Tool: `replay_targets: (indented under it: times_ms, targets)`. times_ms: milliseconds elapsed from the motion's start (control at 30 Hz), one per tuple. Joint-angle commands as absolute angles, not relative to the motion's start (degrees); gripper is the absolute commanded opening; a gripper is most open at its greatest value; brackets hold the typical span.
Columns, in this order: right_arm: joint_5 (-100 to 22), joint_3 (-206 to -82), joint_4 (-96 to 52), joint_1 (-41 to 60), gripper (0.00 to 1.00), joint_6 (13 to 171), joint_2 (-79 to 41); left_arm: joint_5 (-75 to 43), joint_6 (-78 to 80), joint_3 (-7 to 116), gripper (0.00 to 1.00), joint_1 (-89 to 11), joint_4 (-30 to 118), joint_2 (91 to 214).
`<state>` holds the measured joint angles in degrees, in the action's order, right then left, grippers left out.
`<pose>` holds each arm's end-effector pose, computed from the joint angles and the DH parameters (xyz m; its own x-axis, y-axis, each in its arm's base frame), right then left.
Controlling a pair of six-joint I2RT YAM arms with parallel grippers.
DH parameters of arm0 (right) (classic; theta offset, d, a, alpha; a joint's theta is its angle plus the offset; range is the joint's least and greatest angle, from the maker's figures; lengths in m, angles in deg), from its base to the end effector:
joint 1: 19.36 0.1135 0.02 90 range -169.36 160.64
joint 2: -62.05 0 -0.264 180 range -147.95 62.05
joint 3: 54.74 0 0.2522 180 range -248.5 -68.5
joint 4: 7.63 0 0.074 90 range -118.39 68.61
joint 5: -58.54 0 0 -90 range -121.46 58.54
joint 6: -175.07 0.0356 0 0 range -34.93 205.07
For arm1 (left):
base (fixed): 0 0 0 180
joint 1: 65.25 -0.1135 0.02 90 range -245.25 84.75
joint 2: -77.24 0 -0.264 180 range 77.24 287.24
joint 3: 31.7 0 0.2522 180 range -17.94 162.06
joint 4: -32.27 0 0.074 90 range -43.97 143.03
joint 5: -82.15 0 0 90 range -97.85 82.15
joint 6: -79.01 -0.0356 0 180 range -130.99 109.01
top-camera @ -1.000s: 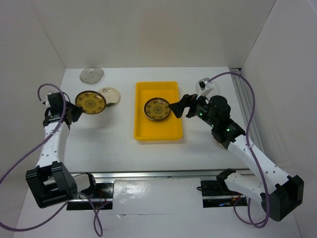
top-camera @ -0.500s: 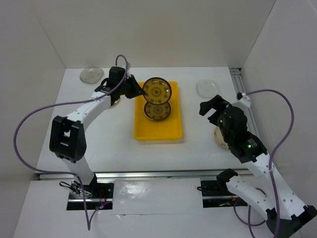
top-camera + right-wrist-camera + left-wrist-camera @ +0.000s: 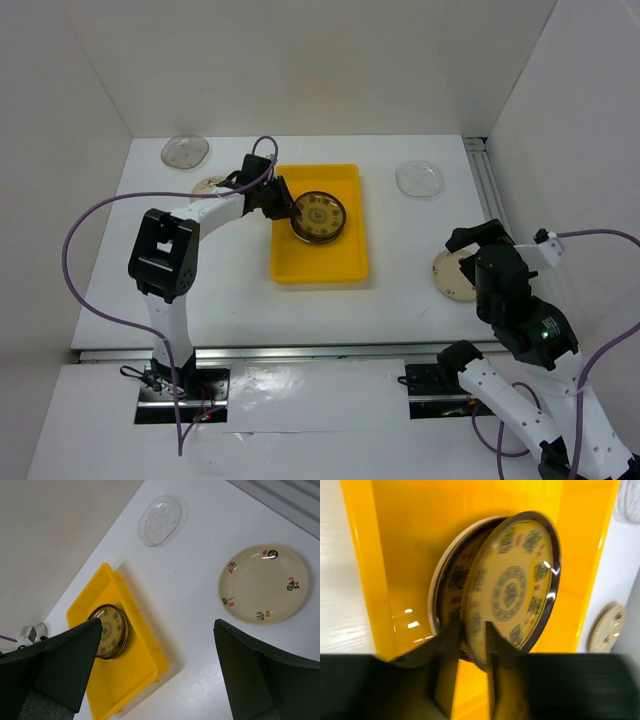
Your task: Place the plates into the plastic bin on the countertop
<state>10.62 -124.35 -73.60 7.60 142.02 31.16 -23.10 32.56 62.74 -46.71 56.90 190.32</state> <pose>0.0817 0.0148 0.3608 -0.0595 0.6677 -0.7420 0.4482 0.6821 0.5778 0.4155 -0.1492 0.2015 -0.8075 -0.4303 -0.4035 -0.0938 0.7690 -0.6323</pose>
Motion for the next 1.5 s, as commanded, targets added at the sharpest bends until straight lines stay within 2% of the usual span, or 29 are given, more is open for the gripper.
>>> replay_targets:
  times_ms: [0,33,133,233,333,533,700,867,1233,1467]
  targets:
    - [15.6,-127.6,-81.2,7.3,1.0,147.4,30.7,-22.3,33.3,62.8,0.41,-46.4,54.5,187.4]
    - [15.6,-127.6,-81.7,7.3,1.0,147.4,31.2,-21.7,33.3,62.8,0.52,-46.4,54.5,186.7]
    - [15.0,-125.5,-83.2,7.3,1.0,150.7,32.6,-21.0,33.3,61.4,0.63,-45.4,54.5,182.5]
    - [15.0,-122.4,-86.0,7.3,1.0,156.0,32.6,-21.5,32.8,58.7,1.0,-44.0,53.9,176.9]
    - [16.1,-117.2,-86.8,7.3,1.0,164.2,32.1,-20.8,32.3,57.3,1.0,-41.1,54.5,171.2]
    - [16.1,-104.7,-80.0,7.3,1.0,169.5,28.7,-18.0,30.3,55.7,1.0,-37.8,60.1,164.3]
    - [16.1,-93.2,-67.0,7.3,1.0,171.2,29.3,-15.4,29.8,49.0,1.0,-35.5,63.1,154.7]
    - [19.2,-86.4,-60.1,7.3,0.97,171.7,30.1,-13.3,28.6,42.2,1.0,-34.8,66.2,143.3]
    - [21.1,-84.1,-54.3,6.7,0.97,180.4,15.3,-14.5,28.6,36.6,1.0,-31.6,67.5,137.8]
    - [20.6,-86.9,-53.6,6.0,0.9,183.0,7.0,-14.5,28.1,36.6,1.0,-30.4,67.5,136.0]
